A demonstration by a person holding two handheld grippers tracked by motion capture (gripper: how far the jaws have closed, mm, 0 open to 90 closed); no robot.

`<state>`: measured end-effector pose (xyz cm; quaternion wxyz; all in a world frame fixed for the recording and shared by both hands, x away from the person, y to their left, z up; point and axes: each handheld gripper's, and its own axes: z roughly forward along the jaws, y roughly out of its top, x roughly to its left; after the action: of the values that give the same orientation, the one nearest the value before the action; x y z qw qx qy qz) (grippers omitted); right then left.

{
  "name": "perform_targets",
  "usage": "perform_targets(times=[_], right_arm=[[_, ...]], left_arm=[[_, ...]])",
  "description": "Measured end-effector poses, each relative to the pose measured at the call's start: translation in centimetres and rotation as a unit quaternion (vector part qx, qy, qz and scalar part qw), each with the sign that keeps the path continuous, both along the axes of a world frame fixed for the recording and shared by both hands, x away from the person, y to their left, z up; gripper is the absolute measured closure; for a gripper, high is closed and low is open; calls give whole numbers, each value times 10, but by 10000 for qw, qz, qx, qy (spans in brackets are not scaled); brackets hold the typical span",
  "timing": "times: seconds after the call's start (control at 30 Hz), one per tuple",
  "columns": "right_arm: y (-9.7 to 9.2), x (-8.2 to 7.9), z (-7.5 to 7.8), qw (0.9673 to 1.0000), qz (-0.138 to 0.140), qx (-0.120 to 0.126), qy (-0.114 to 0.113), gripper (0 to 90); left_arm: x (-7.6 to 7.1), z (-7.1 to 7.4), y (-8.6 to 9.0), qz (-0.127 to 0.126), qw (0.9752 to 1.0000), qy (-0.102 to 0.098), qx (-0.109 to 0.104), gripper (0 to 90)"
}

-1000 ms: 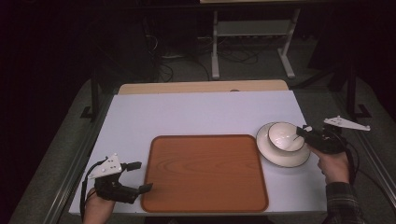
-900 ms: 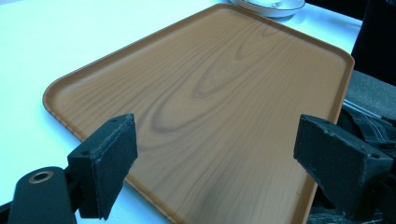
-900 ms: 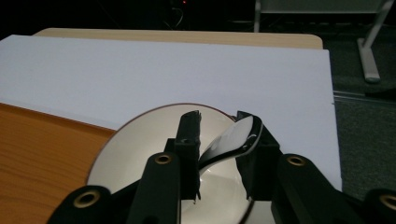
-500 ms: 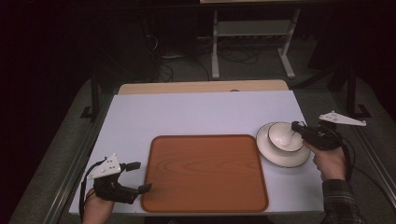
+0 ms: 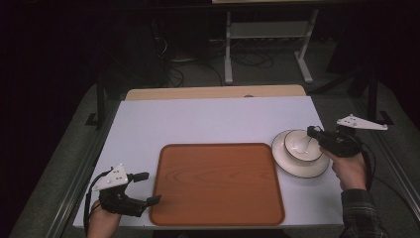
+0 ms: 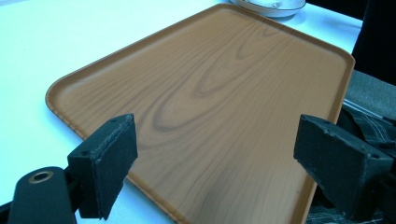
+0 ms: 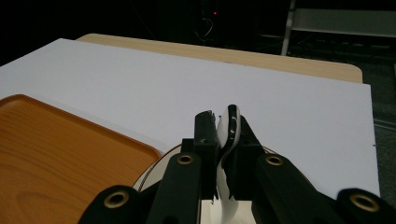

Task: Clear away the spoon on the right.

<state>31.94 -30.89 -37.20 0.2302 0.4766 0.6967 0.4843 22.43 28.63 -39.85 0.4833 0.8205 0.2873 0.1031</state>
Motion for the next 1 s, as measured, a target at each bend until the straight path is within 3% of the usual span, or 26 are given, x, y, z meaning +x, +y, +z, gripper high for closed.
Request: perform_targets(times=[0.23, 0.67, 1.0], right_arm=[[4, -3, 10, 9998, 101, -67, -138, 834], [13, -8, 23, 9995, 242, -107, -190, 834], [32, -16, 40, 9969, 719, -130, -308, 838]], left_arm=[[0, 0, 0, 2, 10000, -2, 2, 130], [0, 0, 1, -3, 10000, 0, 0, 130], [0, 1, 1, -5, 10000, -3, 1, 130]])
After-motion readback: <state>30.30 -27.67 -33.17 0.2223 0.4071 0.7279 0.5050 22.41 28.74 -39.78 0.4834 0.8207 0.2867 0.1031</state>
